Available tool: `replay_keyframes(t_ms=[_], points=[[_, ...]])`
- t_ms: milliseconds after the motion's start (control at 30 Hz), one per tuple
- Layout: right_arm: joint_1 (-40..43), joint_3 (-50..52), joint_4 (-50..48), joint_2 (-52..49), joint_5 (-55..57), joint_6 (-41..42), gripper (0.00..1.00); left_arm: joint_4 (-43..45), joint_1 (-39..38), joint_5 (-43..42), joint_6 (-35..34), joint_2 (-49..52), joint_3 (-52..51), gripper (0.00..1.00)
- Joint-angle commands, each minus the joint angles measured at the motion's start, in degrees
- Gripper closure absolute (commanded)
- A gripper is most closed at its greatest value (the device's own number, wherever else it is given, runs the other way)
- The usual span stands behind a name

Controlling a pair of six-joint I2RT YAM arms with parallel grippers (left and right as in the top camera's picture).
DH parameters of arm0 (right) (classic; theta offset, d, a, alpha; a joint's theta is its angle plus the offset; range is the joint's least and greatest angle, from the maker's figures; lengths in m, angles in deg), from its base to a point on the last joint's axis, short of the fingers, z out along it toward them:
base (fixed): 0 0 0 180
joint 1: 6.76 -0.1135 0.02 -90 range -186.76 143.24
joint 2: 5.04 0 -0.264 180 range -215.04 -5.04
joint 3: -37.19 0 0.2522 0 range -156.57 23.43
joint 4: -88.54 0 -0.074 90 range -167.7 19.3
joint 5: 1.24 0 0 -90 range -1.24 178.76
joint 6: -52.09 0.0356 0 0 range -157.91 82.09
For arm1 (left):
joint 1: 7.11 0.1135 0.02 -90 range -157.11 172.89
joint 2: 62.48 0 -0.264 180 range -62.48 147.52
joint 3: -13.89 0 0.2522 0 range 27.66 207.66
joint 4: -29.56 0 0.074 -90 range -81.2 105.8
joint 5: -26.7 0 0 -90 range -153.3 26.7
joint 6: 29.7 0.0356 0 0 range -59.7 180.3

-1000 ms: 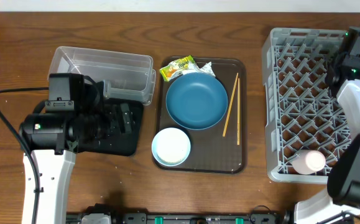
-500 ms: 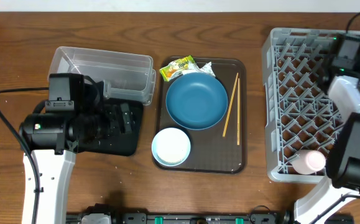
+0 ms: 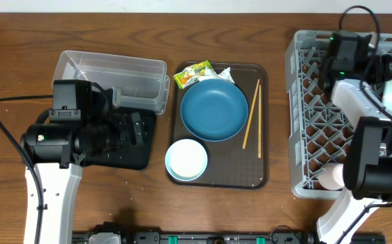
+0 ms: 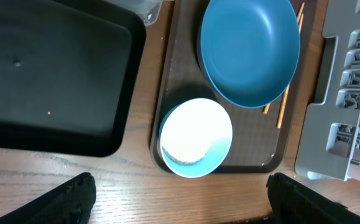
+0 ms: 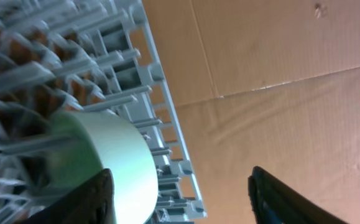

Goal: Sort waste into correct bins and load items into the dishwasher rack
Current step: 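Carry the mint bowl to the dish rack and release it, then grasp the teal plate rim with the right gripper and lift it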

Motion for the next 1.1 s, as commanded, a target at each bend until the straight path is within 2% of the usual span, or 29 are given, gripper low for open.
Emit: replay_keyframes(t_ms=[0,267,400,500,600,700,767,1067], points=[[-3.5,-0.4,-1.3,3.3,-1.7,-1.4,0.26,-0.2,-0.1,0.7,1.0,-0.1,0.9,0.1],[-14.6,-0.4,-2.2,13.0,-10.1,-2.1,0.19,-0.2,-0.1,0.7,1.0,-0.1,0.9,0.1],[-23.7,-0.4,2.7,18.3,-14.3,0.8,0.16,-0.2,-0.1,0.7,1.0,-0.1,0.9,0.1],[-30.8,-0.4,13.7,20.8,-22.1,8.9,0.15,-0.2,-0.1,0.7,0.9,-0.1,0.9,0.1],[-36.3,-0.4,26.9,21.3,-39.2,22.6,0.16,-0.2,-0.1,0.7,1.0,-0.1,0.9,0.1],[-37.9,-0.3,34.9,20.7,-57.4,36.0,0.18,-0.2,-0.1,0.7,0.9,-0.1,0.9,0.1],[-37.8,-0.3,38.0,20.3,-66.8,43.5,0.24,-0.2,-0.1,0.7,1.0,-0.1,0.9,0.1],[-33.6,0.6,45.6,19.7,-68.2,62.6,0.25,-0.2,-0.1,0.7,0.9,-0.1,0.9,0.1]])
